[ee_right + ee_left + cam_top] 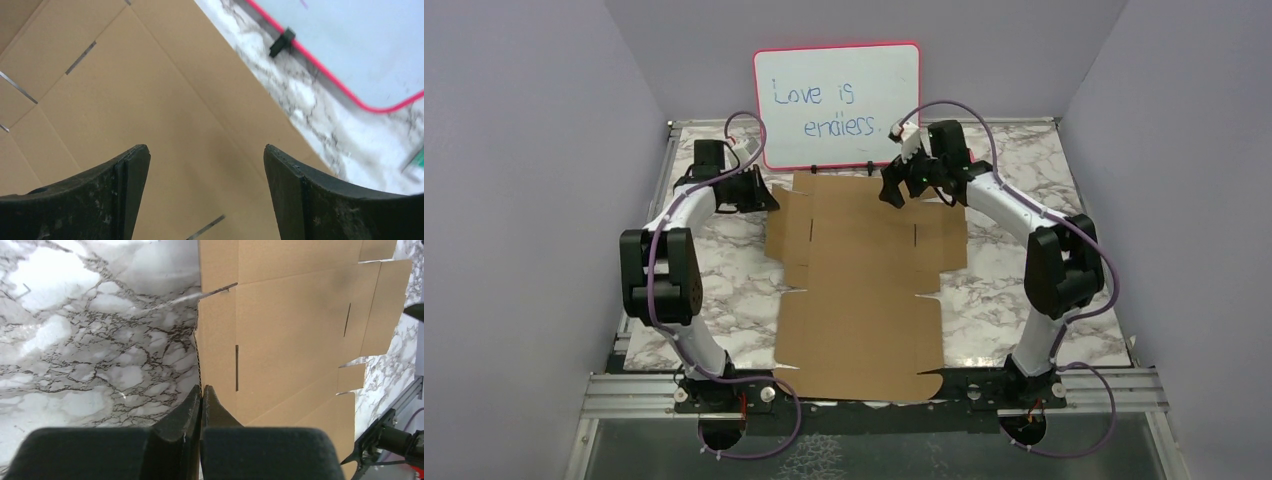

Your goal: Fold the paper box

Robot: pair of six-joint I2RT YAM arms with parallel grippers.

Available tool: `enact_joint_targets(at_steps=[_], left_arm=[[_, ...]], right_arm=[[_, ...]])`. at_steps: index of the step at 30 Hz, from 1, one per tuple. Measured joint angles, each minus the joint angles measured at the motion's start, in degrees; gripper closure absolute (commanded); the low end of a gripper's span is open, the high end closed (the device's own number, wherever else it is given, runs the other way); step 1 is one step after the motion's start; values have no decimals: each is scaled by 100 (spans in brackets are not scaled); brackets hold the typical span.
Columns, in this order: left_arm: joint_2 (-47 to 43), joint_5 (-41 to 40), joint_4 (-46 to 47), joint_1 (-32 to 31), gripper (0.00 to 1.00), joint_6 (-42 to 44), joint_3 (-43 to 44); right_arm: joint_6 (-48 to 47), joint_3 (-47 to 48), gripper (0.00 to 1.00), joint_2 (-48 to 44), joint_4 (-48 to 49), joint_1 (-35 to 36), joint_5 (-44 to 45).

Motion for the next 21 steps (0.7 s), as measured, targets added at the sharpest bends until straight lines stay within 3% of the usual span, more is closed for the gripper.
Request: enact_joint_targets(at_steps=[13, 21], left_arm=[[-1196, -190, 153, -514, 100, 439, -337], [-1565, -275, 254, -684, 100, 566, -525]], right_arm=[[-1069, 1552, 10, 852, -1113, -387, -1005], [-1543, 2656, 16, 1510, -1799, -671, -1720]])
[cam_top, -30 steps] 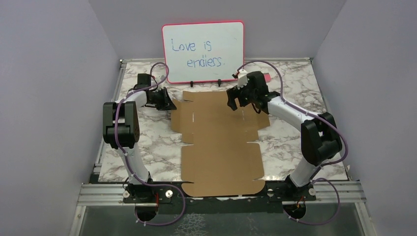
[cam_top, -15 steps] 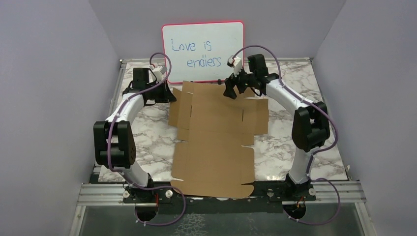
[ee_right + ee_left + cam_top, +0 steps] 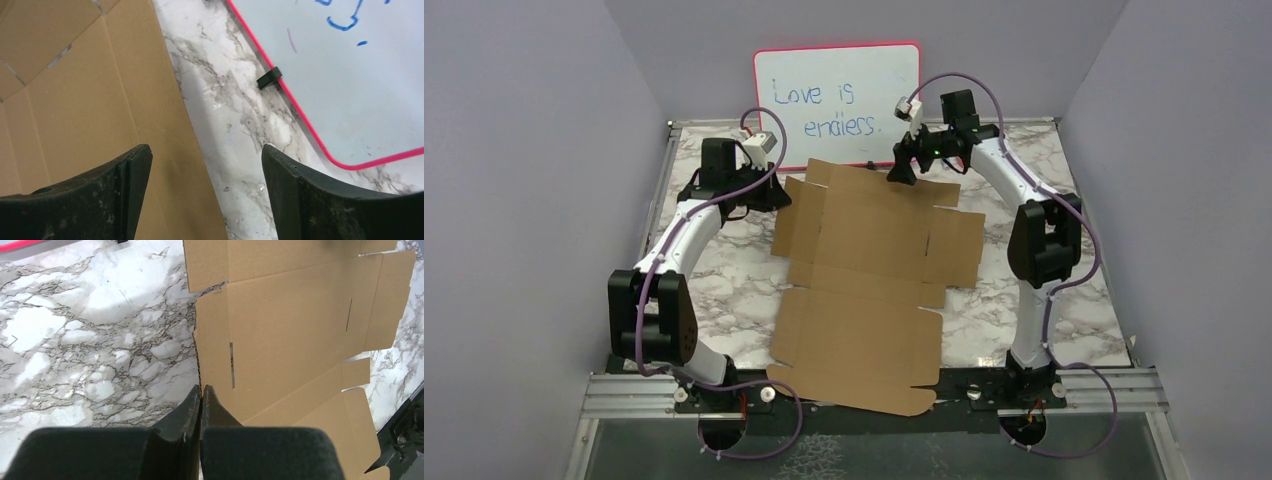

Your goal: Fold the paper box

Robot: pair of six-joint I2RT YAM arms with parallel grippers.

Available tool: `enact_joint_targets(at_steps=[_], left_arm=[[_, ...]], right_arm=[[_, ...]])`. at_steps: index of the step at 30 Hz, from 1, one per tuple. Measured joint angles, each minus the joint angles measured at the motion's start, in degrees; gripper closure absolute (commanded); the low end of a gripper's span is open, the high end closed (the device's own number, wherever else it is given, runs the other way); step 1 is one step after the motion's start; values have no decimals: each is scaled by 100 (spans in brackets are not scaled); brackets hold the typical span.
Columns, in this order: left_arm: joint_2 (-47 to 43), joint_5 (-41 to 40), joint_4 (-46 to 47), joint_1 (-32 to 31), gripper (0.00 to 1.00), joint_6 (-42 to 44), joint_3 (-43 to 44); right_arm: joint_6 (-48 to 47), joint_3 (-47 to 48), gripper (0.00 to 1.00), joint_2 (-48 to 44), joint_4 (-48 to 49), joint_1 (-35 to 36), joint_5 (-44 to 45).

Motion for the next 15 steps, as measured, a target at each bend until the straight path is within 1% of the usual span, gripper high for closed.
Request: enact_joint_targets(at_steps=[7, 12, 15], left_arm=[[-31, -2, 39, -13, 100, 15, -17], [-70, -4, 61, -31, 100, 35, -57], [-101, -4, 87, -31, 100, 39, -76]], right_arm=[[-234, 387, 19, 437, -614, -144, -876], [-363, 719, 27, 769, -1080, -162, -1226], [-424, 905, 34, 949, -1322, -162, -1353]])
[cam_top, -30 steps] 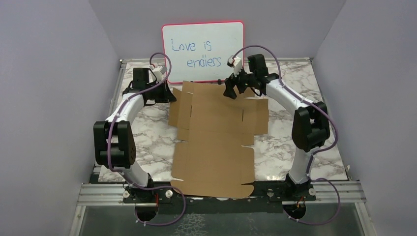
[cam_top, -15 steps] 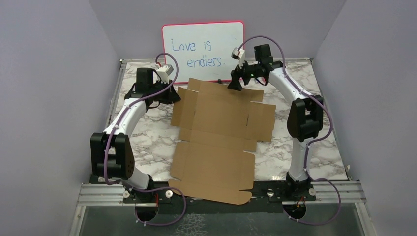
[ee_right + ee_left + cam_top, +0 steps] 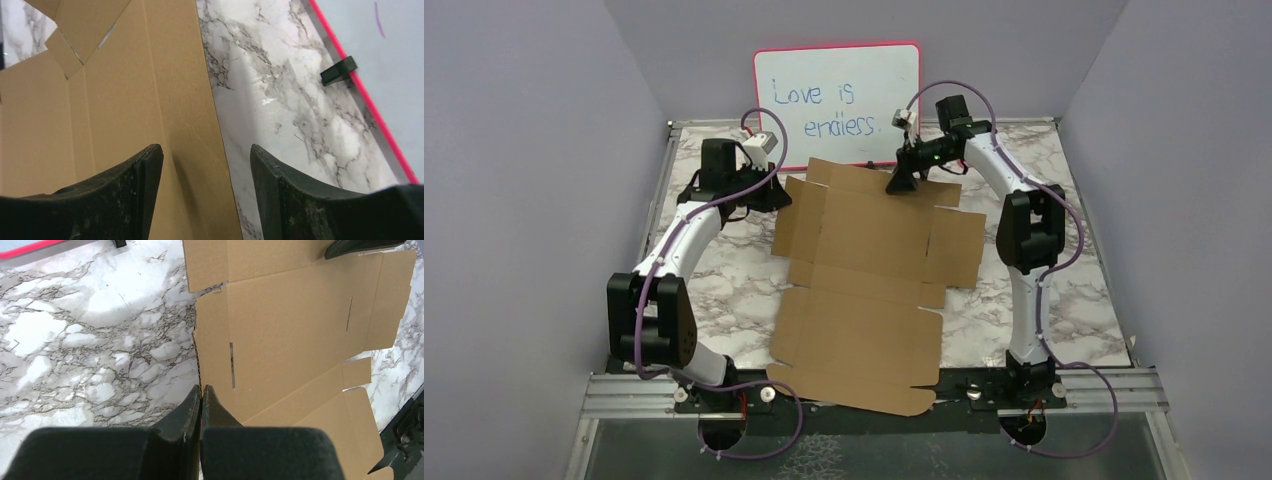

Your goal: Fold the paper box

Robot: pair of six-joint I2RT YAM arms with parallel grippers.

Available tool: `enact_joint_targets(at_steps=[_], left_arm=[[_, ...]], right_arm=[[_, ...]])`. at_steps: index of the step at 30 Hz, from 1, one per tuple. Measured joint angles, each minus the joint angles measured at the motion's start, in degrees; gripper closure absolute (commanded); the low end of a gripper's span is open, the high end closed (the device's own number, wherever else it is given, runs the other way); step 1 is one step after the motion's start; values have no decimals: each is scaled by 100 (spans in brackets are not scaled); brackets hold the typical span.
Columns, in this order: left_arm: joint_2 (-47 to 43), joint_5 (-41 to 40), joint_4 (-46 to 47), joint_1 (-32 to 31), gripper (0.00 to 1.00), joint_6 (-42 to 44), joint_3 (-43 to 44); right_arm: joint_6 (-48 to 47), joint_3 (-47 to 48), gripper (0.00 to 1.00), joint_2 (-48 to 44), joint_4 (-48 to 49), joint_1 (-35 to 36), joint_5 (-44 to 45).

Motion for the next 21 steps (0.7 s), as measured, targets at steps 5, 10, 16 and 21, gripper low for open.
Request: enact_joint_targets(at_steps=[5, 10, 16, 21], left_arm=[[-22, 0, 44, -7, 100, 0, -13], [-22, -9, 50, -7, 100, -4, -24], [-20, -37, 105, -9, 98, -66, -24], [-4, -59, 111, 0, 94, -146, -24]], right_arm=[[-129, 208, 51, 177, -400, 2, -188], [-260, 323, 93, 190, -702, 2, -262], [-308, 210, 99, 90, -774, 31, -306], [-282, -343, 99, -404, -590, 26, -186]])
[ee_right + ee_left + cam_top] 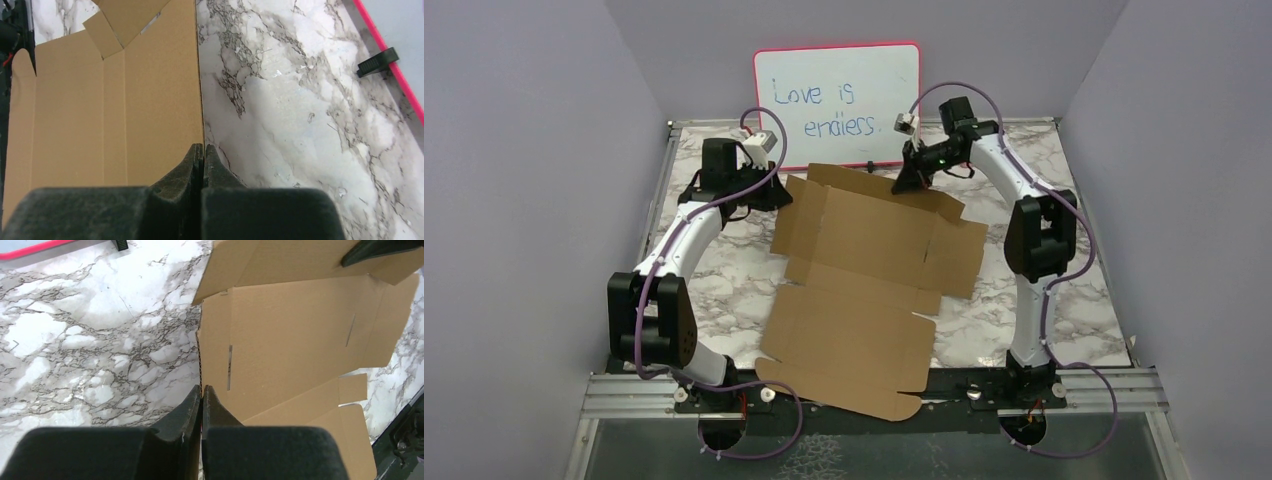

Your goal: Fold the paper box

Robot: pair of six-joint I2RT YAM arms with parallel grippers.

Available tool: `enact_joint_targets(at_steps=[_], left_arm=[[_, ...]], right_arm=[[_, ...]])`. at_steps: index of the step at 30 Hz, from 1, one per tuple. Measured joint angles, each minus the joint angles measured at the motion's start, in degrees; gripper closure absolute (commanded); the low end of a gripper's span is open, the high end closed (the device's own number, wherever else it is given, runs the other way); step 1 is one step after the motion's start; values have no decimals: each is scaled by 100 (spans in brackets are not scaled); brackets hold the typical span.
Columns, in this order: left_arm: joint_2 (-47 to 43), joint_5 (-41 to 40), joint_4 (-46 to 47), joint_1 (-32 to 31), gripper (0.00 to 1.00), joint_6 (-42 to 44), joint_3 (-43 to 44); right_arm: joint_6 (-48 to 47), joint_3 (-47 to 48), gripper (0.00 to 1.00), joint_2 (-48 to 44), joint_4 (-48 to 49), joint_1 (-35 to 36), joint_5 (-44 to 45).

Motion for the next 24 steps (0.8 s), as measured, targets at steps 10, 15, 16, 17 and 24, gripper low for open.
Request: enact_joint_targets(at_steps=[10, 15, 16, 17, 24], left_arm=[[46, -184, 63, 92, 78, -267, 0], [144, -313, 74, 166, 70, -404, 0], [177, -319, 79, 184, 68, -431, 0], [214, -321, 81, 195, 65, -452, 0], [603, -323, 79, 304, 50, -791, 83]], right_arm=[[-26, -468, 99, -938, 356, 0, 181], [-70, -859, 99, -1305, 603, 0, 149], [-83, -946, 99, -1375, 656, 0, 133], [-92, -1014, 99, -1427, 706, 0, 127], [-291, -1322, 99, -1744, 925, 0, 90]])
